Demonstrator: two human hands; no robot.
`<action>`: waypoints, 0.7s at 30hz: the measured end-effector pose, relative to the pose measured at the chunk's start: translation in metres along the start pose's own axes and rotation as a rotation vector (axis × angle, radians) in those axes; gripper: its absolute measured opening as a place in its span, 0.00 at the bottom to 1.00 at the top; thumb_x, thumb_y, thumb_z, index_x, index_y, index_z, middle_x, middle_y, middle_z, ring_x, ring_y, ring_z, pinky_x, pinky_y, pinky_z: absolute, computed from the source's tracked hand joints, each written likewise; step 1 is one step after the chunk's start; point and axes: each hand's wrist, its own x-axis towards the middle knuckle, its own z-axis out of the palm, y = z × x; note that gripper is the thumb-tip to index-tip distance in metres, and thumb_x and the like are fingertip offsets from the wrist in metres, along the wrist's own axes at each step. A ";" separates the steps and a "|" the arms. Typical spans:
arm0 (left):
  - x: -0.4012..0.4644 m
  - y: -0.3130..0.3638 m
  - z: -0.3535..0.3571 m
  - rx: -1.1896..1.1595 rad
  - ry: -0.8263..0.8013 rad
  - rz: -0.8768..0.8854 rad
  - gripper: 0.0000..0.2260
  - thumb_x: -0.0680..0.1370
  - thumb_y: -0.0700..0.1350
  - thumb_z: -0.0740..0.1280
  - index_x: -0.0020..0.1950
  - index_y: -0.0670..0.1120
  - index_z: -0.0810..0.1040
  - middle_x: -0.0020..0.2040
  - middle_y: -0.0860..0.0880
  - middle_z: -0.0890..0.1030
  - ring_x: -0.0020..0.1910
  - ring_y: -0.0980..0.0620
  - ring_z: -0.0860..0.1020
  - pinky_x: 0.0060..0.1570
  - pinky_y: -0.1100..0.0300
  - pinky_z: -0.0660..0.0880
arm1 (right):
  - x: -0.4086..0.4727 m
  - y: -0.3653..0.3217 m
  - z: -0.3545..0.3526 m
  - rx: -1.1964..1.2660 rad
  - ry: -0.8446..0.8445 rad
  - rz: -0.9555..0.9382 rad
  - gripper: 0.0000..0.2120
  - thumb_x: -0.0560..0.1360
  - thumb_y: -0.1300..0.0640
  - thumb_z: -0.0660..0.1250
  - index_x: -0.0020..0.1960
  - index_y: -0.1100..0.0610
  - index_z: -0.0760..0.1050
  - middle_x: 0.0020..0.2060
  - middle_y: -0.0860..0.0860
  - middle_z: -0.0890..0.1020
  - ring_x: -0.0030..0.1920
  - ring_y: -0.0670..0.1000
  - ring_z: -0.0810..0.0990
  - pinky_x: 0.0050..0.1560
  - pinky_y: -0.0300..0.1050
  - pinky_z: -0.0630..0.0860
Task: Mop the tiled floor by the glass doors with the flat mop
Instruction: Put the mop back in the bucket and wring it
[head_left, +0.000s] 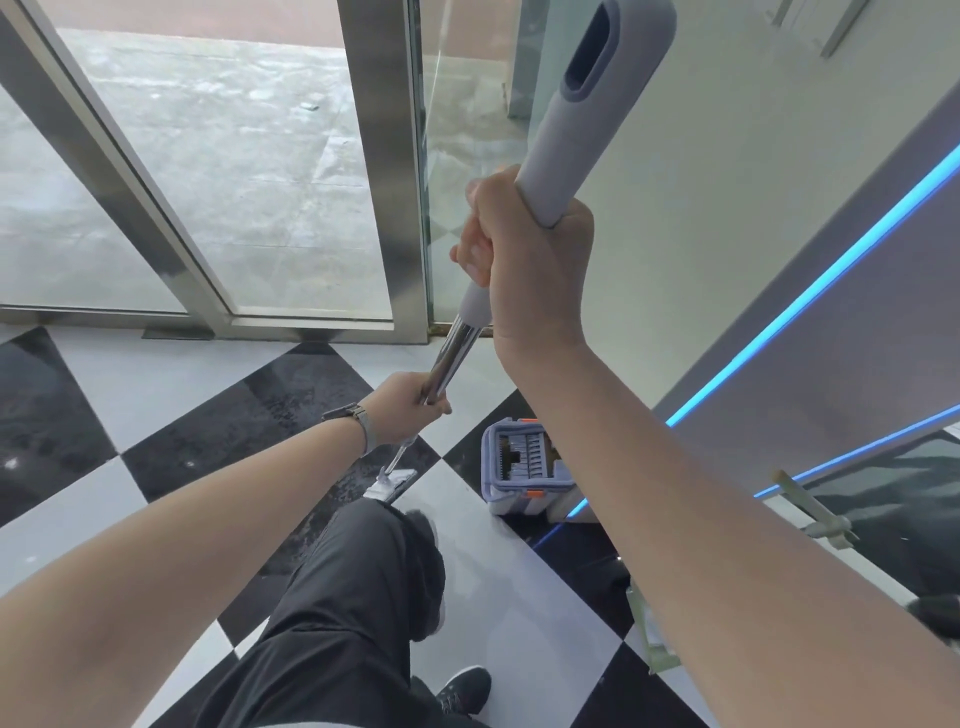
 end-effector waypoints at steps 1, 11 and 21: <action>0.000 0.001 -0.001 -0.006 -0.001 -0.003 0.07 0.77 0.44 0.65 0.40 0.52 0.79 0.45 0.52 0.85 0.46 0.50 0.83 0.52 0.51 0.80 | 0.001 0.000 0.001 0.000 -0.008 0.002 0.10 0.69 0.70 0.62 0.31 0.61 0.68 0.24 0.52 0.62 0.24 0.49 0.58 0.29 0.44 0.57; 0.008 0.002 0.001 -0.007 0.071 -0.022 0.08 0.77 0.46 0.67 0.38 0.52 0.77 0.41 0.51 0.84 0.42 0.47 0.82 0.47 0.50 0.80 | 0.011 0.002 -0.002 0.024 0.041 0.004 0.07 0.65 0.66 0.63 0.30 0.61 0.69 0.22 0.51 0.63 0.24 0.49 0.59 0.31 0.44 0.59; 0.014 0.018 -0.017 0.004 0.030 0.006 0.08 0.76 0.51 0.64 0.37 0.54 0.74 0.44 0.53 0.85 0.45 0.49 0.83 0.50 0.49 0.80 | 0.025 -0.019 0.009 -0.049 -0.062 -0.035 0.12 0.66 0.65 0.63 0.25 0.59 0.66 0.20 0.50 0.65 0.23 0.48 0.61 0.31 0.46 0.65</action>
